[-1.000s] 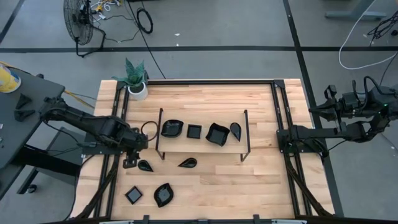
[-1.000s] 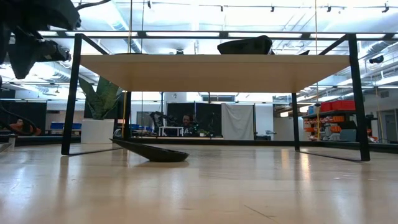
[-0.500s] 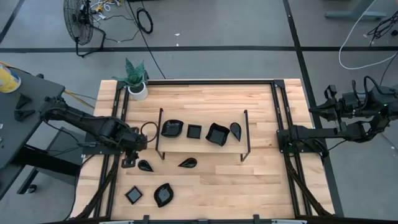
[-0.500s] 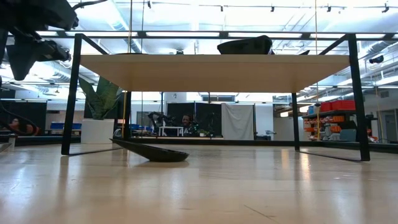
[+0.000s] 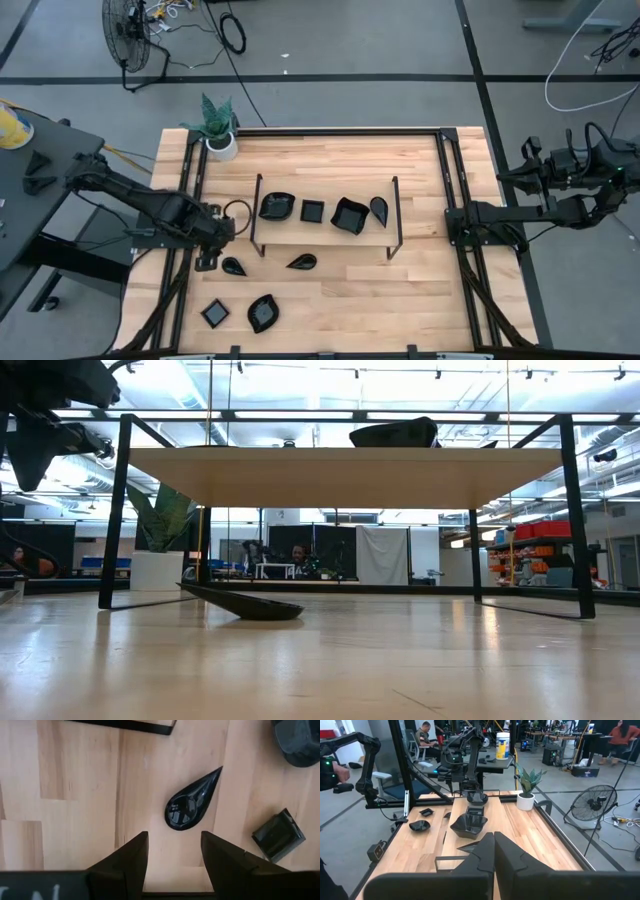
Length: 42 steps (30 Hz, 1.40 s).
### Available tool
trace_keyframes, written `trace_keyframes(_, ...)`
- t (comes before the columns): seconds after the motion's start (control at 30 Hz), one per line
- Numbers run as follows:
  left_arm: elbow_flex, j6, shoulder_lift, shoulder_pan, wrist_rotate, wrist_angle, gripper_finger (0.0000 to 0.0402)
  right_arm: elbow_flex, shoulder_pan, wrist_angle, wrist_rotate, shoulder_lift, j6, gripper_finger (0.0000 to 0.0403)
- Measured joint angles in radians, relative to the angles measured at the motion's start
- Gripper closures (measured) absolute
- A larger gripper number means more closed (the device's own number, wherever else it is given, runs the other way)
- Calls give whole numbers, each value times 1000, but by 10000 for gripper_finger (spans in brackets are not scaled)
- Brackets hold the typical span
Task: Pick & Place Mini shaped plates
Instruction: Stack the drop shaped plate on top of the drop shaped plate on the shelf
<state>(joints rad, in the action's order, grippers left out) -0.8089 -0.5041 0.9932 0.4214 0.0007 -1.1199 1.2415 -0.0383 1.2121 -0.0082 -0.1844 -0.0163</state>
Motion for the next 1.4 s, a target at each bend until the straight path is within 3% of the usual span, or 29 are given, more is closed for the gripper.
trace_keyframes(0.47,0,-145,2,178,-52,131,213,0,0,0,0,0,0,396)
trace_keyframes(0.77,-1,-108,23,330,-145,256,213,0,0,0,0,0,0,396)
trace_keyframes(1.03,-1,-120,144,398,-221,256,213,0,0,0,0,0,0,396)
trace_keyframes(1.4,-1,-286,336,450,-250,273,213,0,0,0,0,0,0,396)
